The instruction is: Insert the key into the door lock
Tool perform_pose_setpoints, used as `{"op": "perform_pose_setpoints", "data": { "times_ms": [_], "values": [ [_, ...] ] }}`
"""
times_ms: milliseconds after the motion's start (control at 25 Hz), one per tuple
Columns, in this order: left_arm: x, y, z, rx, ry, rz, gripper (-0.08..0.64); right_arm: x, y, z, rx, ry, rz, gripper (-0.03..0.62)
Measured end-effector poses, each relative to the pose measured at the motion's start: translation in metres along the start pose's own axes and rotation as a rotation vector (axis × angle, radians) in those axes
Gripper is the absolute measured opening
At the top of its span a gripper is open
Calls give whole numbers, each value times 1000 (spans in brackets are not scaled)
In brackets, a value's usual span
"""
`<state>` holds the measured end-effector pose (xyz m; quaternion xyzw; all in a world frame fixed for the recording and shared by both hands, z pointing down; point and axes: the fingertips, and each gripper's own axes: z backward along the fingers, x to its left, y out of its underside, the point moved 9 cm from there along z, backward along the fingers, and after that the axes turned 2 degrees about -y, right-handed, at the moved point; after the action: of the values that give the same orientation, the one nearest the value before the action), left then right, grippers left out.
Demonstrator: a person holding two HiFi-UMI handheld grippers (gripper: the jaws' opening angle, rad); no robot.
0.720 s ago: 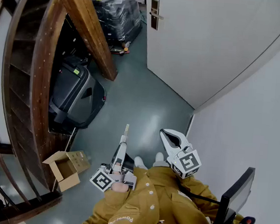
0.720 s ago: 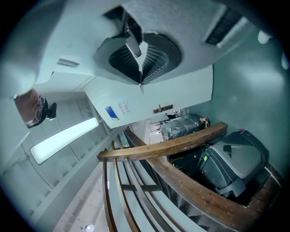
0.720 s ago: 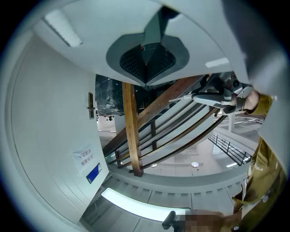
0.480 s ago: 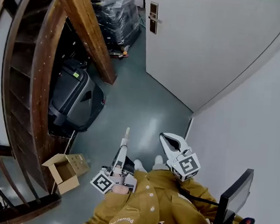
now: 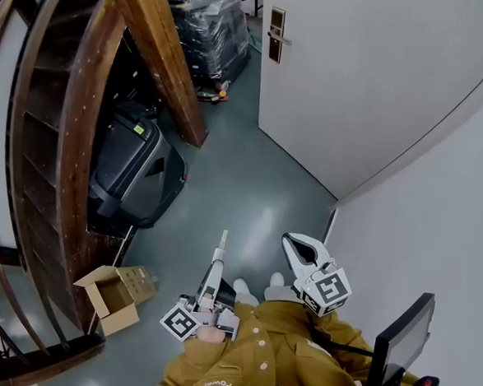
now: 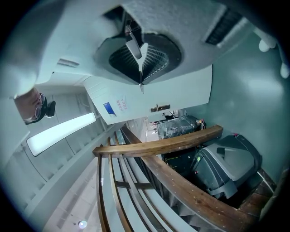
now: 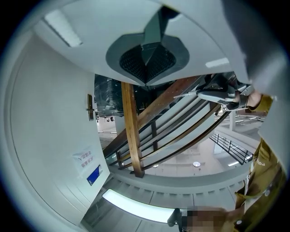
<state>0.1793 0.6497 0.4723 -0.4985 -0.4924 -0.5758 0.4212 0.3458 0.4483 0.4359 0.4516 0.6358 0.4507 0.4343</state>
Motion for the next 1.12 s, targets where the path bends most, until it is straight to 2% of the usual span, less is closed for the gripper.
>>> {"op": "perform_pose_setpoints", "data": {
  "times_ms": [160,240,320,480,600,760,880,1120],
  "values": [
    [13,-21,2,34,-19,-15,25,1,4,-13,-5,39,5,5],
    [18,-31,-6,21,-28,12,25,-3,7,-22,-3,50,-12,5],
    [21,-37,-19,23,-36,35,25,-10,8,-29,-6,52,-50,5],
    [26,-66,-66,50,-36,7,25,-42,-2,-63,-37,74,-60,5],
    [34,-84,-114,49,-37,-10,25,-82,-10,-96,-50,52,-52,5],
    [38,-111,-205,46,-30,-22,25,-157,-29,-148,-70,29,-2,5],
    [32,-129,-268,52,-35,-68,25,-206,-47,-183,-52,6,39,5],
    [26,-156,-362,47,-52,-102,25,-279,-71,-231,-49,-17,23,5]
  ]
}}
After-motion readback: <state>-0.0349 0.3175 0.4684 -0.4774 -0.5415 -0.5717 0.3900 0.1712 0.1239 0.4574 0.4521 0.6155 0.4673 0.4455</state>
